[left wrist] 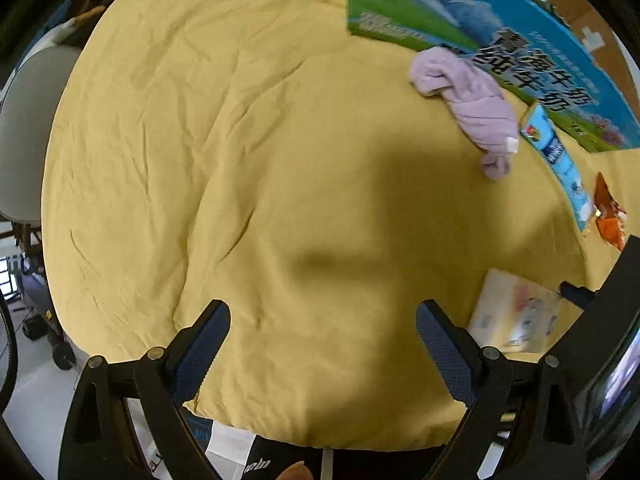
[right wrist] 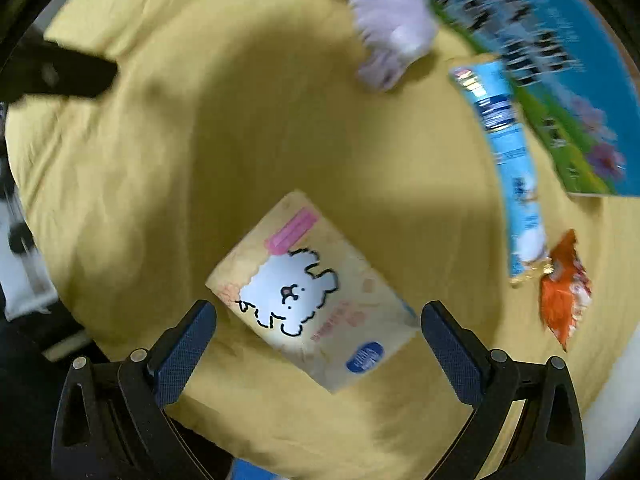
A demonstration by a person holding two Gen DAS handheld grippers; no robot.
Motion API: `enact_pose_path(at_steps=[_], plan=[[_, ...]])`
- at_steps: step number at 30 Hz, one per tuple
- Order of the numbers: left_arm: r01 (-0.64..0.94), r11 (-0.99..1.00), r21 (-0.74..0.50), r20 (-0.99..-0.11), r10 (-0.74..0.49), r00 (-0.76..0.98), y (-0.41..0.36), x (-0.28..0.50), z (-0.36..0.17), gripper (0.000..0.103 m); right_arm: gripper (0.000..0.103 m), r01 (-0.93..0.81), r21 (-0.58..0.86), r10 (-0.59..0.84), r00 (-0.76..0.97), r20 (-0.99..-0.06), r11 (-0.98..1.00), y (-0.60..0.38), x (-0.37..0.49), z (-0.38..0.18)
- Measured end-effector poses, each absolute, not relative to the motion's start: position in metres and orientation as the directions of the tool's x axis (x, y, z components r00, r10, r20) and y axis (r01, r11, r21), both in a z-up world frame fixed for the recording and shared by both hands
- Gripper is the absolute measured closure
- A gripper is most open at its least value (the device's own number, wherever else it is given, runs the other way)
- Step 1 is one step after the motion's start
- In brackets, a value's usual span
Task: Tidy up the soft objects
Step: 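Grasp the lilac cloth with the left tool while the right tool grasps the tissue pack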
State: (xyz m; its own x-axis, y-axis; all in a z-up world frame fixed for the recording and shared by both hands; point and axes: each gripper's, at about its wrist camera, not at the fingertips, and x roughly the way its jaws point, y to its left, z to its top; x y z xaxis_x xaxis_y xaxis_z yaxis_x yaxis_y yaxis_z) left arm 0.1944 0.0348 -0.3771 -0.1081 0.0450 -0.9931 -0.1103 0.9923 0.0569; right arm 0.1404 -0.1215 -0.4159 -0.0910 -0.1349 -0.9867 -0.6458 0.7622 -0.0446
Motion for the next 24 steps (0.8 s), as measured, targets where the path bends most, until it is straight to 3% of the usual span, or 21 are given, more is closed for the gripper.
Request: enact_pose_path(at_steps=[1,2,7,10,13,20,24], plan=[[-0.115,0.992,0.059,-0.993,0.047,-0.107,0.035,0.197,-0.378,0.008,0.013,-0.643,-0.062,-0.153,-0.088,-0.984,0.764,-0.124,0.141,-0.419],[-0.120,0.991,0.060,-0.993,0.048,-0.105,0.035,0.199,-0.379,0.008,0.016,-0.624,-0.054,-0.149,-0.101,-0.984,0.780,-0.129,0.143,-0.421],[-0.157,0.988,0.002,-0.998,-0.009,-0.069,0.019,0.227,-0.378,0.008,0.020,-0.183,-0.010,-0.036,-0.143,-0.989,0.983,-0.205,0.184,-0.408],[-0.194,0.976,-0.099,-0.993,-0.111,-0.052,-0.001,0.259,-0.388,0.008,0.019,0.135,0.053,0.067,-0.102,-0.993,0.989,-0.260,0.201,-0.402],[-0.217,0.965,-0.145,-0.985,-0.162,-0.064,-0.018,0.287,-0.405,0.008,0.019,0.303,0.183,0.225,-0.109,-0.968,0.935,-0.287,0.206,-0.408],[-0.237,0.961,-0.145,-0.987,-0.158,-0.037,-0.037,0.325,-0.434,0.009,0.019,0.260,0.216,0.252,-0.118,-0.960,0.941,-0.289,0.215,-0.406],[-0.176,0.968,-0.178,-0.982,-0.186,-0.030,-0.044,0.319,-0.432,0.032,0.019,0.209,0.181,0.218,-0.173,-0.960,0.961,-0.280,0.219,-0.415]])
